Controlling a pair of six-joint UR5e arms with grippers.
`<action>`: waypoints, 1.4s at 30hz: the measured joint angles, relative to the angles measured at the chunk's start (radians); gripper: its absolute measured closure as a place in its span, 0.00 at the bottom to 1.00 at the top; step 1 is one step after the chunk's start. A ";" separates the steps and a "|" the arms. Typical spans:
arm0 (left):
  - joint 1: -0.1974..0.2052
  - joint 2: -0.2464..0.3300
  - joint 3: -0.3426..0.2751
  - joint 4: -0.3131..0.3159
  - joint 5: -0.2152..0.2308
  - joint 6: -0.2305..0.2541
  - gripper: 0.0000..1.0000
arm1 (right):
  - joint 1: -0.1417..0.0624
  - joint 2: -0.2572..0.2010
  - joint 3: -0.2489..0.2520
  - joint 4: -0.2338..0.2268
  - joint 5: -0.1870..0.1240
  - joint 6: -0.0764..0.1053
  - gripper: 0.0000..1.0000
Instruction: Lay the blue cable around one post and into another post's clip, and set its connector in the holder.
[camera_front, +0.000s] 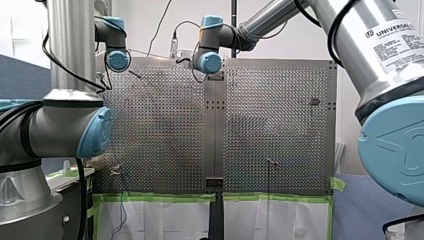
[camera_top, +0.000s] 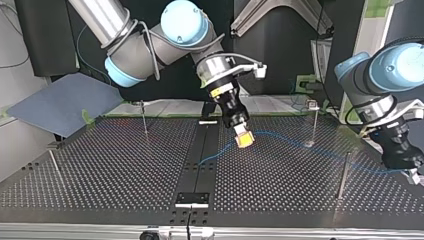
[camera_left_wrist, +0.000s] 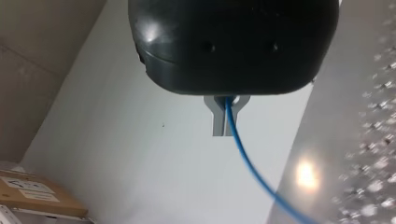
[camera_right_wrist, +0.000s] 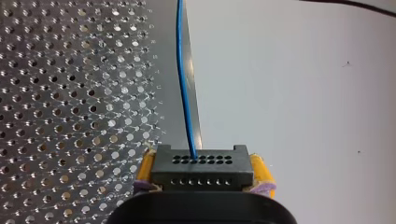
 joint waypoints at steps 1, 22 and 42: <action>0.007 -0.002 0.007 0.000 0.007 -0.003 1.00 | -0.001 0.003 -0.005 0.001 0.000 0.000 1.00; 0.131 -0.138 0.066 0.023 0.200 -0.019 1.00 | -0.005 0.074 -0.102 0.057 0.008 -0.004 1.00; 0.120 -0.242 0.099 0.012 0.327 -0.029 1.00 | -0.025 0.102 -0.102 0.057 0.008 -0.007 1.00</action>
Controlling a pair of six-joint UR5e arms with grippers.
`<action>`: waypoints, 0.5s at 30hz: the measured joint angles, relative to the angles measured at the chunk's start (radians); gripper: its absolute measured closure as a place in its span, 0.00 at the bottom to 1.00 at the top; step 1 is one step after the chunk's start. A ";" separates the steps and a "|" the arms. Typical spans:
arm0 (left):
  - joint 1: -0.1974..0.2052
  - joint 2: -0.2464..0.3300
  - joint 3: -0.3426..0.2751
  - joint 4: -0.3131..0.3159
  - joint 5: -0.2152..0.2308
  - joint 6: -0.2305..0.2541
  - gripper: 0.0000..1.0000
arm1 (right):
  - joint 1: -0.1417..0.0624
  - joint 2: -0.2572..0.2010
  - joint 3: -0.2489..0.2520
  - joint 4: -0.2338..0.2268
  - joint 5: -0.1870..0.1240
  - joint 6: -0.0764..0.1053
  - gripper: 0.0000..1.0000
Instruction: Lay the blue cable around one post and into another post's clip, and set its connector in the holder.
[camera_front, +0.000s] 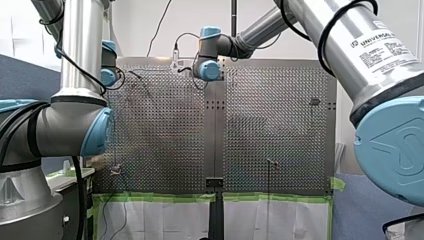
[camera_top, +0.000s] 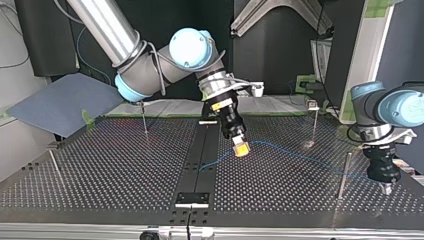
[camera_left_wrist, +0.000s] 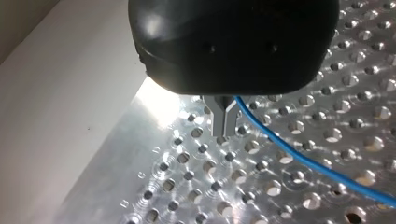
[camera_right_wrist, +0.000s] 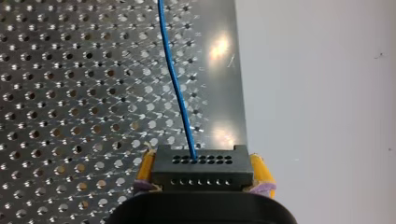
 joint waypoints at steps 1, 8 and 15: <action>0.000 -0.002 0.000 0.001 0.000 -0.003 1.00 | -0.001 0.003 0.000 0.002 0.000 0.000 1.00; -0.004 -0.009 -0.001 -0.001 0.002 -0.010 1.00 | -0.006 0.019 0.001 0.027 0.005 -0.003 1.00; -0.011 -0.010 -0.031 0.015 0.005 -0.013 1.00 | -0.010 0.038 0.002 0.050 0.014 -0.004 1.00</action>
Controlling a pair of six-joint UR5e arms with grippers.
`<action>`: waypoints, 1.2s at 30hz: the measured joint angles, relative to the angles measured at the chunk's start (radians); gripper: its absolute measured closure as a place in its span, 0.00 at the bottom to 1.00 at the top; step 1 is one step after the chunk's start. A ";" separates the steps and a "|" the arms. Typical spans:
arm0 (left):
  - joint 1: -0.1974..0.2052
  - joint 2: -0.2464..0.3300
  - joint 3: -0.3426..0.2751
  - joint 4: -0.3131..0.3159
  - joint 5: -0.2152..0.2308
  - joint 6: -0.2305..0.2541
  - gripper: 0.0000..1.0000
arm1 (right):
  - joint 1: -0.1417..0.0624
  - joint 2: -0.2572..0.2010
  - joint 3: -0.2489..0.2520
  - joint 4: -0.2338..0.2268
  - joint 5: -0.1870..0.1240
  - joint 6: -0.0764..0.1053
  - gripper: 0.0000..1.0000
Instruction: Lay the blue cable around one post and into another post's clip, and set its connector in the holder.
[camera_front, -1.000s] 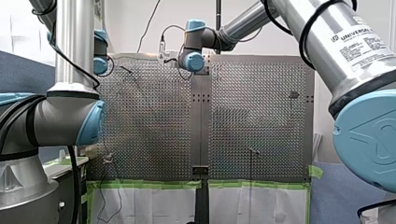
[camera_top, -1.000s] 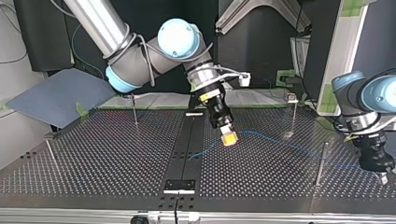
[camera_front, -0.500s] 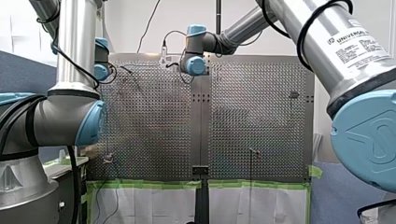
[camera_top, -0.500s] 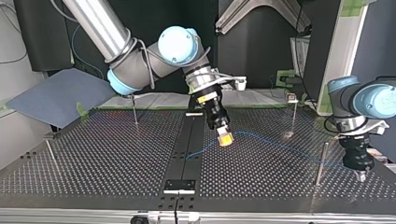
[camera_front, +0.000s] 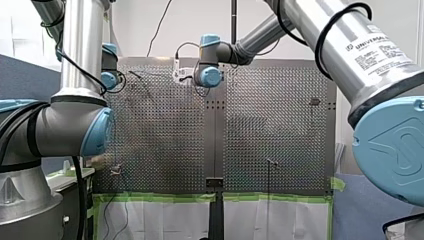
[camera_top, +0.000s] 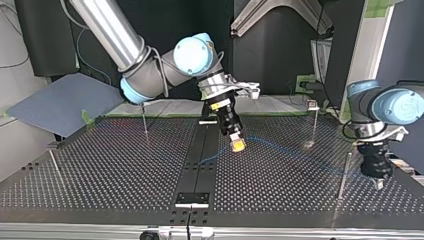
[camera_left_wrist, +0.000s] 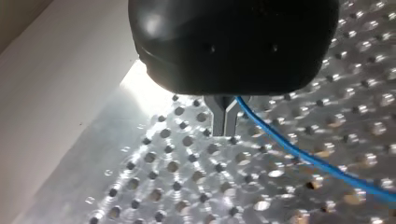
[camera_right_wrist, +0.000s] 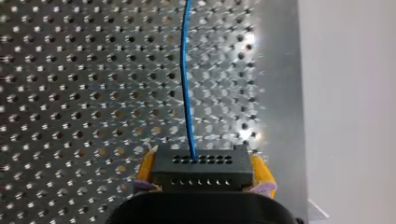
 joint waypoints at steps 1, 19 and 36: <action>0.000 0.000 -0.006 0.003 0.001 -0.001 1.00 | 0.000 0.004 0.000 0.006 0.004 0.000 1.00; -0.024 0.000 -0.058 0.012 0.014 -0.011 1.00 | -0.008 0.030 0.065 0.002 0.039 -0.003 1.00; -0.054 0.000 -0.059 0.013 0.024 0.014 1.00 | -0.022 0.033 0.141 -0.037 0.044 -0.003 1.00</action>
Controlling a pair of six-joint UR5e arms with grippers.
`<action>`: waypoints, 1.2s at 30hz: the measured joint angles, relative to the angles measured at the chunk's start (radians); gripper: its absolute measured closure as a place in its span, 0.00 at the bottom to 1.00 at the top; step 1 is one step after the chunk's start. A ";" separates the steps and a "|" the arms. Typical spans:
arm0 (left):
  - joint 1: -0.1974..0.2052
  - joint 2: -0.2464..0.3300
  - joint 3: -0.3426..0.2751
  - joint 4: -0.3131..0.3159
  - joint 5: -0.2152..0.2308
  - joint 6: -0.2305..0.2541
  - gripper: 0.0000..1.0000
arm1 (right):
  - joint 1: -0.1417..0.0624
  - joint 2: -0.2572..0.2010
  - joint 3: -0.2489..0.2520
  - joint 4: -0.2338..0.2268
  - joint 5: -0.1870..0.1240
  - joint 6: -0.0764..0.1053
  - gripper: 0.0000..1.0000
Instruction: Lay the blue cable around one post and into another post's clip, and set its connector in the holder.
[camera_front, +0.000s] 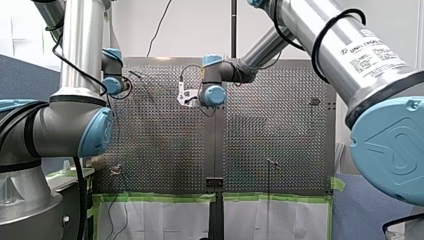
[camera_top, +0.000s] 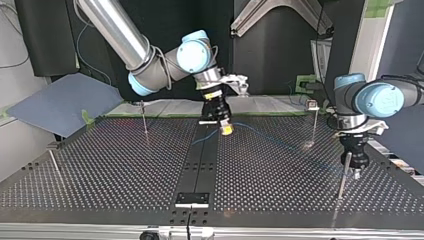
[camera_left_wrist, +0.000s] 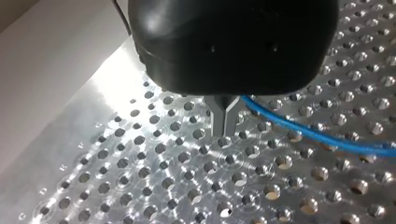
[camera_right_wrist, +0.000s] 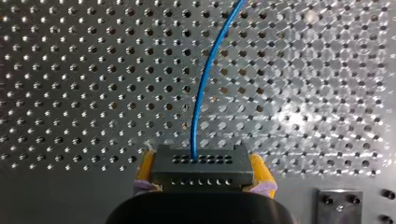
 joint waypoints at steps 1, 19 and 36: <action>-0.001 0.000 -0.001 0.000 0.000 0.000 1.00 | -0.003 0.000 0.010 -0.009 0.000 0.001 1.00; -0.004 0.001 -0.064 0.053 0.048 0.020 0.31 | -0.072 0.001 0.151 -0.080 0.023 0.004 1.00; -0.011 0.000 -0.065 0.058 0.026 -0.112 0.25 | -0.142 0.001 0.297 -0.211 0.131 0.009 1.00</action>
